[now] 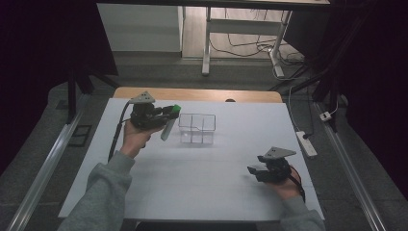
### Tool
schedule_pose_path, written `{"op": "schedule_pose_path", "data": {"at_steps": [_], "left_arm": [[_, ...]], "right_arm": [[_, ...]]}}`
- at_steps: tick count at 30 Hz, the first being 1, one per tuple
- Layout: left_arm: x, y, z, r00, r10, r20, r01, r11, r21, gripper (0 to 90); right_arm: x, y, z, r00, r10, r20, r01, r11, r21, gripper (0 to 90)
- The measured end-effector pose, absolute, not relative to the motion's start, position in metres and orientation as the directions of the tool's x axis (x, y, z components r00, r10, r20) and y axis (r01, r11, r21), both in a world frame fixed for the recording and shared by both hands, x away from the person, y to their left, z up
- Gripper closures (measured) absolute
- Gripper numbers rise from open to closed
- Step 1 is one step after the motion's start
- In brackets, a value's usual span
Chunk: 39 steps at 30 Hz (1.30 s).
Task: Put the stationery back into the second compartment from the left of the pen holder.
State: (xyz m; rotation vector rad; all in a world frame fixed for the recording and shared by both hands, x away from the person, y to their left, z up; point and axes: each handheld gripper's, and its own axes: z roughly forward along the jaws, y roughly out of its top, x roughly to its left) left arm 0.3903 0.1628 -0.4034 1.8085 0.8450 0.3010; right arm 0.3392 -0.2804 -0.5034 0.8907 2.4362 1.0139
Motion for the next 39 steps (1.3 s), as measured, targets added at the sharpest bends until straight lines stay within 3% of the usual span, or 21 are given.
{"op": "schedule_pose_path", "data": {"at_steps": [39], "left_arm": [[0.434,0.104,-0.395,0.746,0.649,-0.152,0.349,-0.187,0.918,66.5]], "right_arm": [[0.34,-0.28,-0.505,-0.739,0.669,-0.078,0.419,0.547,0.725,36.8]]}}
